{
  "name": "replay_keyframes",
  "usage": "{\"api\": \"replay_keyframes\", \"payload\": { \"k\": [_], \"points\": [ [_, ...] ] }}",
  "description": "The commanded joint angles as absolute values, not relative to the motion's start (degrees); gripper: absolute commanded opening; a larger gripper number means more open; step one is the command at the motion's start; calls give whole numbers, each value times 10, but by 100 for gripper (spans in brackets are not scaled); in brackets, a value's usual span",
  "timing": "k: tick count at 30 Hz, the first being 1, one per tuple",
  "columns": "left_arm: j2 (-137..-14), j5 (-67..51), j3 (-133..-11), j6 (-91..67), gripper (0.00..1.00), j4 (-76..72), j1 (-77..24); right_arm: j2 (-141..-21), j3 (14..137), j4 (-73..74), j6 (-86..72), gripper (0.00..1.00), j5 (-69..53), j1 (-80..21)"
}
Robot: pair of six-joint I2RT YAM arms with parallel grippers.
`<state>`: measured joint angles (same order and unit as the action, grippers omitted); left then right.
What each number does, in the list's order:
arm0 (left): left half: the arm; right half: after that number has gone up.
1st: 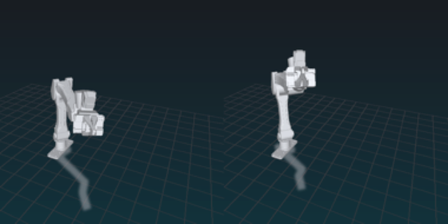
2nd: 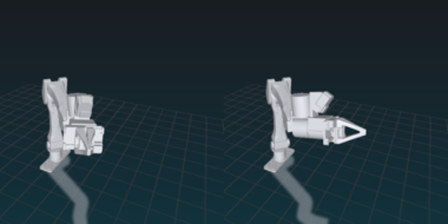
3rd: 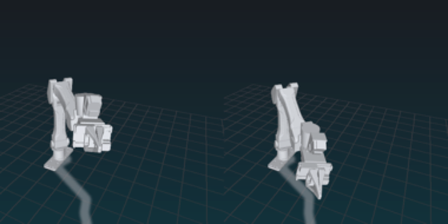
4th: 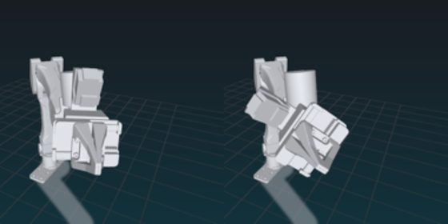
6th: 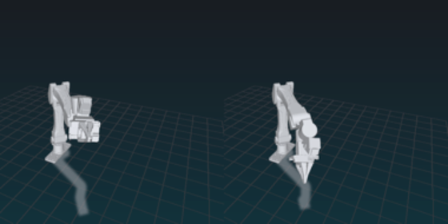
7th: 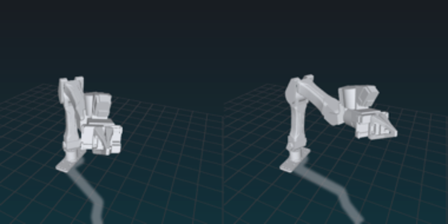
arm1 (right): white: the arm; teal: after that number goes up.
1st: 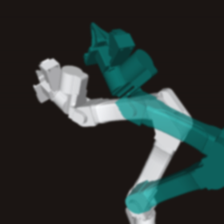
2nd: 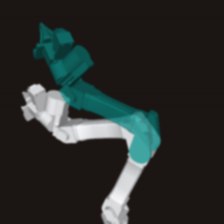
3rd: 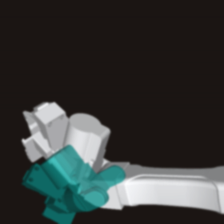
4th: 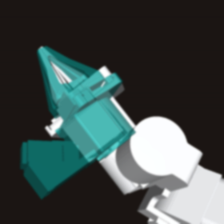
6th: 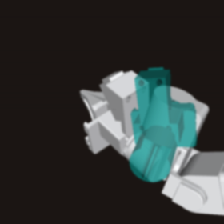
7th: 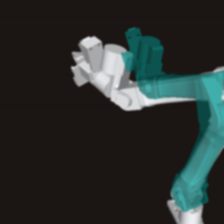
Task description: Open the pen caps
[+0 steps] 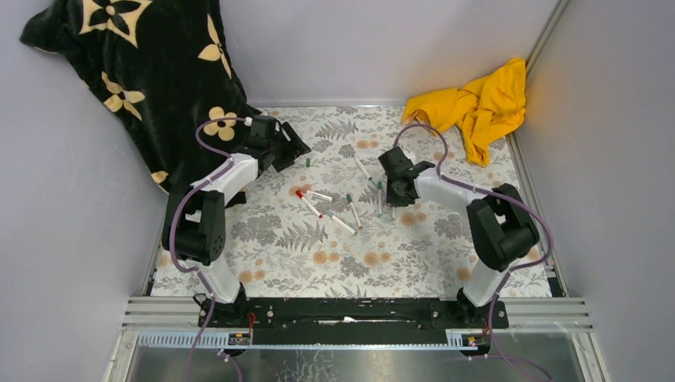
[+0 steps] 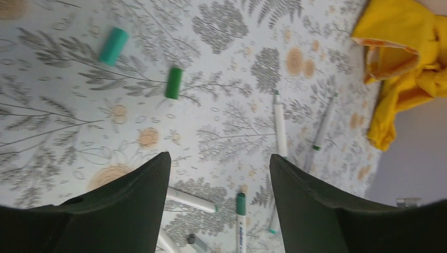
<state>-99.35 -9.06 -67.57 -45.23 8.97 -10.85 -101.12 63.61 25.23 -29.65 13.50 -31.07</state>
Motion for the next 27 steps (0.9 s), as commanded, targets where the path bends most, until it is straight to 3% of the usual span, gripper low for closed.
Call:
{"api": "replay_keyframes", "payload": {
  "k": [1, 11, 27],
  "points": [
    [-987, -203, -663, -485, 77, 16, -112, -926, 644, 238, -235, 0, 72, -327],
    [-997, -314, -661, -514, 78, -33, -166, -914, 684, 192, -203, 0, -82, -335],
    [-1040, -300, -698, -528, 77, -33, -224, -961, 758, 181, -205, 0, -118, -372]
  ]
}}
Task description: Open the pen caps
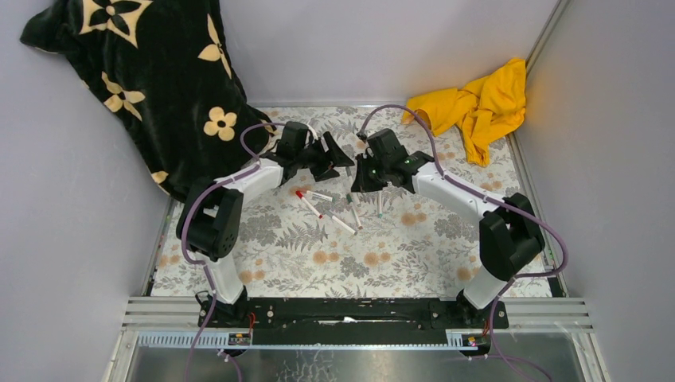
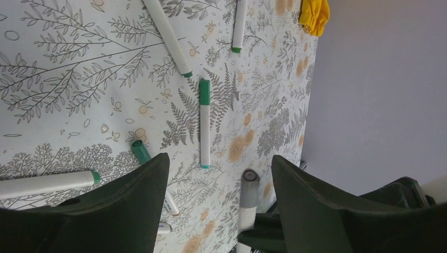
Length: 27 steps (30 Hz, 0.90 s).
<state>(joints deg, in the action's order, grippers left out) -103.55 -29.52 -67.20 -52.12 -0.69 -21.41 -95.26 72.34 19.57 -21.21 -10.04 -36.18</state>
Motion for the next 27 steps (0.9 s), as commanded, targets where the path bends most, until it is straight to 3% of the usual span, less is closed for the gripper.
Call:
{"api": "replay_keyframes", "payload": {
  "k": [1, 11, 27],
  "points": [
    [-1042, -300, -701, -528, 77, -32, -225, -963, 760, 180, -205, 0, -117, -373],
    [-1038, -301, -695, -528, 69, -30, -230, -986, 781, 170, -201, 0, -113, -375],
    [-1040, -308, -681, -532, 36, -44, -234, -998, 784, 155, -198, 0, -106, -375]
  ]
}}
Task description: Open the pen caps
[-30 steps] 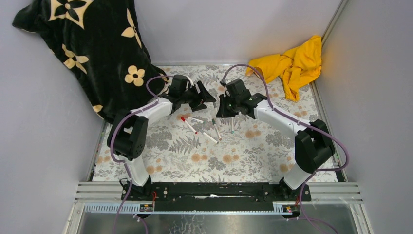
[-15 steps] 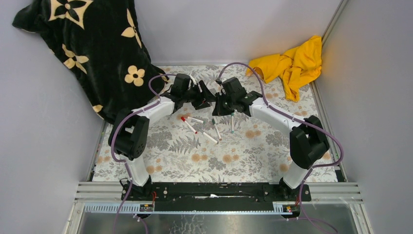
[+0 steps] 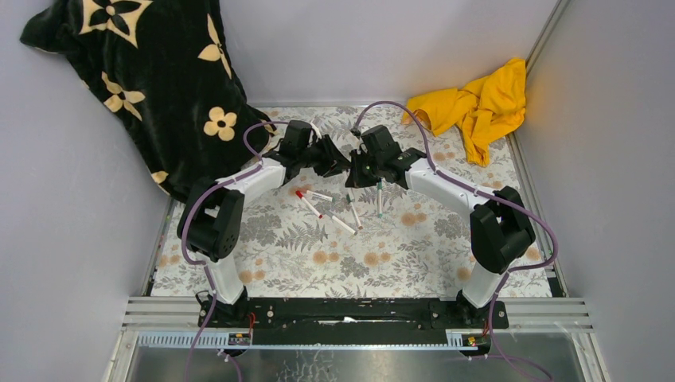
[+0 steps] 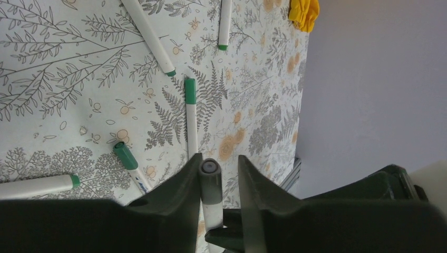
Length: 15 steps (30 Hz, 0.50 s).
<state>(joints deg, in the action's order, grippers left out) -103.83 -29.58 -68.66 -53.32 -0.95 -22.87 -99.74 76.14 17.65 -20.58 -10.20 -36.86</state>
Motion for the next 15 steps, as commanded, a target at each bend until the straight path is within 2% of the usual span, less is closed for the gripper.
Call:
{"api": "replay_keyframes", "payload": {
  "k": [1, 7, 12, 15],
  "points": [
    [-1040, -309, -680, -532, 31, -44, -234, -999, 784, 155, -198, 0, -106, -375],
    [-1040, -310, -678, -528, 1, -44, -234, -995, 777, 153, -196, 0, -97, -375],
    [-1039, -308, -674, -528, 0, -44, -234, -994, 773, 148, -196, 0, -97, -375],
    [-1033, -301, -672, -529, 0, -44, -234, -995, 772, 144, -196, 15, -101, -375]
  ]
}}
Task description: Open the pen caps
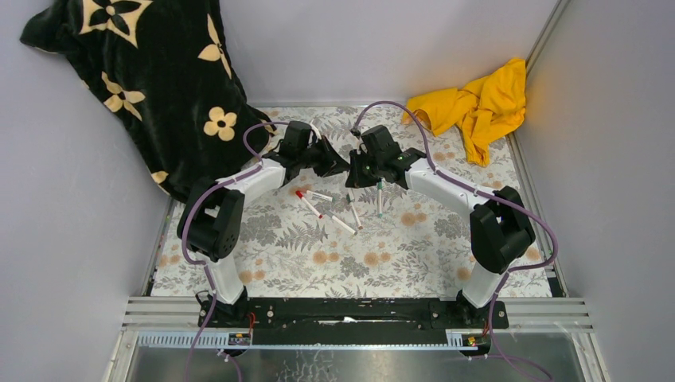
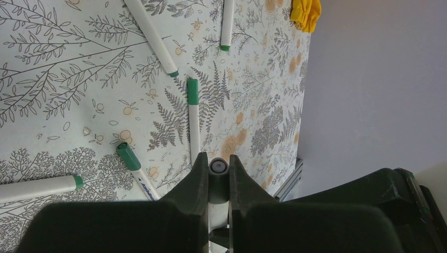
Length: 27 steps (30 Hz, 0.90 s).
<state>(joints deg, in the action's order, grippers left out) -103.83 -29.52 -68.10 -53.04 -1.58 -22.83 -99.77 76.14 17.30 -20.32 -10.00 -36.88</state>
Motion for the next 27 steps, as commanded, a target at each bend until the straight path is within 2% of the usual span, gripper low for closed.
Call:
{"api": "replay_keyframes", "payload": {
  "k": [1, 5, 24, 27],
  "points": [
    [-1031, -299, -672, -529, 0, -44, -233, -997, 772, 142, -197, 18, -102, -375],
    [-1029, -304, -673, -539, 0, -48, -234, -1001, 774, 135, -198, 21, -107, -375],
    [-1023, -312, -667, -568, 0, -73, -235, -1006, 772, 113, -207, 23, -130, -374],
    [-1024, -313, -669, -571, 0, -74, -234, -998, 764, 108, -207, 28, -130, -375]
  ]
}}
